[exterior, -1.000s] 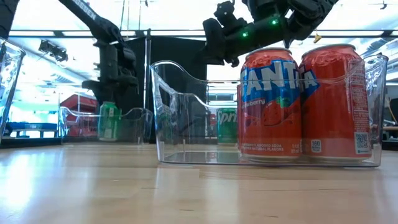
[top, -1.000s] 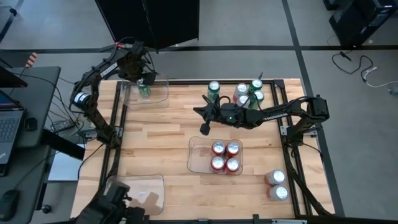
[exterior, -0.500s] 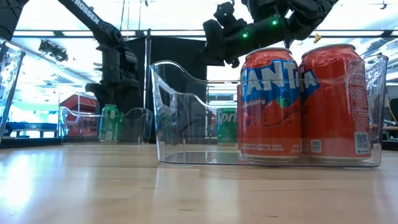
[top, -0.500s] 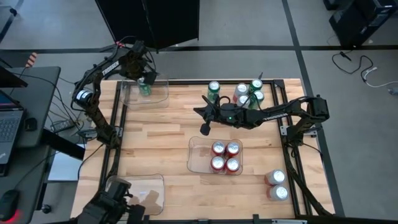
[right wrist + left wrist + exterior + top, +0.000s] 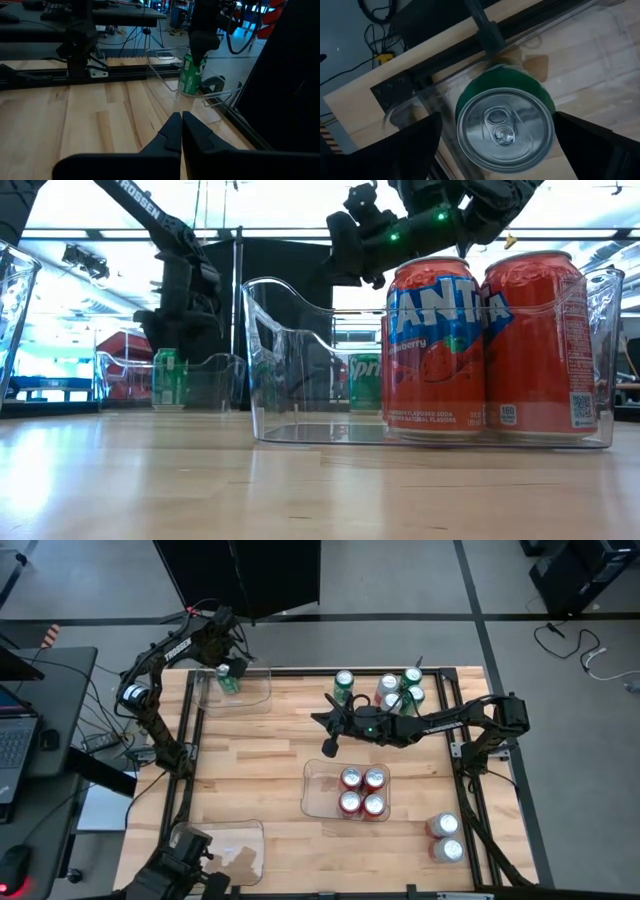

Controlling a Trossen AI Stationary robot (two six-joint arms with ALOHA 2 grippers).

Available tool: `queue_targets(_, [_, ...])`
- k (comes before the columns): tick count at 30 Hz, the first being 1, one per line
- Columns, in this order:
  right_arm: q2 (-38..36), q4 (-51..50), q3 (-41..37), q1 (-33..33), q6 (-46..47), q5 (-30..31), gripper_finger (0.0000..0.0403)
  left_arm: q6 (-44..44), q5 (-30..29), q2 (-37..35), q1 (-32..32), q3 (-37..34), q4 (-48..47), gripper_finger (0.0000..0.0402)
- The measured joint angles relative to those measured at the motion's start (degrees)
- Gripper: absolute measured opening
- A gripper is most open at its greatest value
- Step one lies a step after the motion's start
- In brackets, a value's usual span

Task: Sort soda cans
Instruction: Put the sprite soda can into the top left transparent bin

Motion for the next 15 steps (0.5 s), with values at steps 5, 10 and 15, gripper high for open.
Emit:
queue_targets(5, [-0.57,-0.02,0.00,-0.32,-0.04,2.44,0.0022,1.24,-0.67,-0.05,-1.06,1.79,-0.07,0.0382])
queue_targets(10, [-2.07,-2.69,0.00,-1.80,1.49,3.53,0.0059,2.61,-1.70,-0.42,-2.62,4.69,0.15,0.0382])
queue_targets(15, [-5.50,-10.33,0.02,-5.82,4.84,3.53,0.0113,3.86,-1.88,-2.31,-5.11,5.98,3.06,0.0383])
